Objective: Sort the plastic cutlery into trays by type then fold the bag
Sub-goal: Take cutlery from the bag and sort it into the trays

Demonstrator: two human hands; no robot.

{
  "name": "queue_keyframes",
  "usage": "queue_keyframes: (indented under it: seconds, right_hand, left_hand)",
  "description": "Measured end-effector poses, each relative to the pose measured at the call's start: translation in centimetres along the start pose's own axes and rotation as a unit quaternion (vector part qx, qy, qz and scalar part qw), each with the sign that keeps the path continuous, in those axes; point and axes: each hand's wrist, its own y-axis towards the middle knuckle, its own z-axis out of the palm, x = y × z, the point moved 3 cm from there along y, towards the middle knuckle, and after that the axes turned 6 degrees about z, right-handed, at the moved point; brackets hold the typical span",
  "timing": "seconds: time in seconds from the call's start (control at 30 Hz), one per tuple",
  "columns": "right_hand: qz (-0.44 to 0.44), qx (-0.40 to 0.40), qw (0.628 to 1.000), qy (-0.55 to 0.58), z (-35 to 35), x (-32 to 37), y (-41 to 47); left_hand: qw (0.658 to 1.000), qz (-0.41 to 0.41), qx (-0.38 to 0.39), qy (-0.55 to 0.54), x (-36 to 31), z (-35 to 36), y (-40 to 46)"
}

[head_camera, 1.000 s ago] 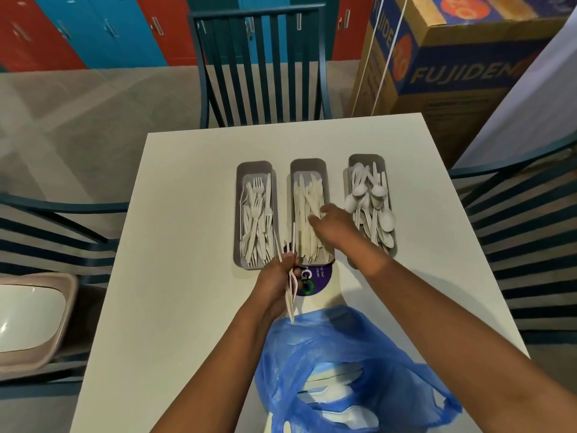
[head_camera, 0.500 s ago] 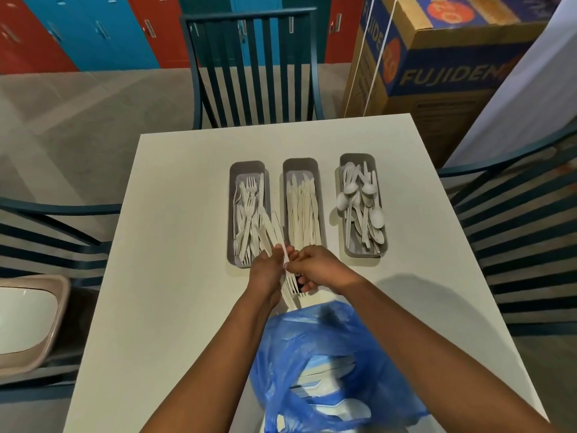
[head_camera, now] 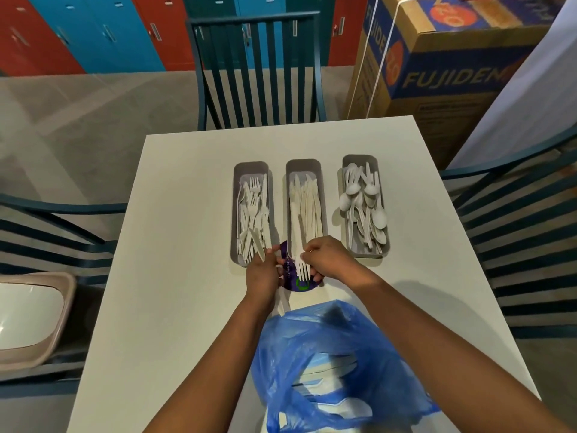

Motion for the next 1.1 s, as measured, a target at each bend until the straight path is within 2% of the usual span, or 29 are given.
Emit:
queue_keyframes:
  seconds: [0.17, 0.3, 0.47, 0.67, 0.73, 0.8, 0.87, 0.97, 1.1]
  right_hand:
    - [-0.026, -0.003, 1.0, 0.003, 1.4, 1.9, 1.2]
    - [-0.064, 0.011, 0.998, -0.021, 3.1, 4.4, 2.6]
    - [-0.084, -0.01, 0.996, -0.006, 4.5, 7.1, 4.7]
    - [-0.064, -0.007, 0.992, -0.108, 5.2, 7.9, 4.6]
    - [-0.055, 0.044, 0.993, -0.094, 5.4, 7.3, 3.3]
    - [-0.021, 0.132, 0.988, -0.074, 5.8, 6.2, 1.9]
    - [-0.014, 0.189, 0.979, -0.074, 6.5, 5.1, 0.8]
    - [-0.051, 0.14, 0.986, -0.075, 6.6, 3.7, 0.6]
    - [-0.061, 0.041, 0.997, -0.001, 4.8, 2.5, 1.3]
  left_hand:
    - [0.997, -0.057, -0.012, -0.056, 0.2, -1.4, 0.2]
    - [0.995, -0.064, -0.013, -0.069, 0.1, -2.5, 0.2]
    - [0.994, -0.074, -0.036, -0.069, 0.0, -4.1, 0.2]
    - [0.99, -0.067, -0.036, -0.118, -0.9, -5.5, 0.8]
    - [0.99, -0.057, -0.041, -0.122, -1.1, -5.8, 1.4]
    - [0.992, -0.052, -0.05, -0.102, -0.8, -6.0, 2.3]
    - [0.988, -0.06, -0.033, -0.137, -0.9, -5.4, 2.5]
    - [0.984, -0.063, 0.004, -0.169, -1.8, -3.6, 1.7]
    - [0.985, -0.052, 0.039, -0.158, -2.1, -2.0, 0.8]
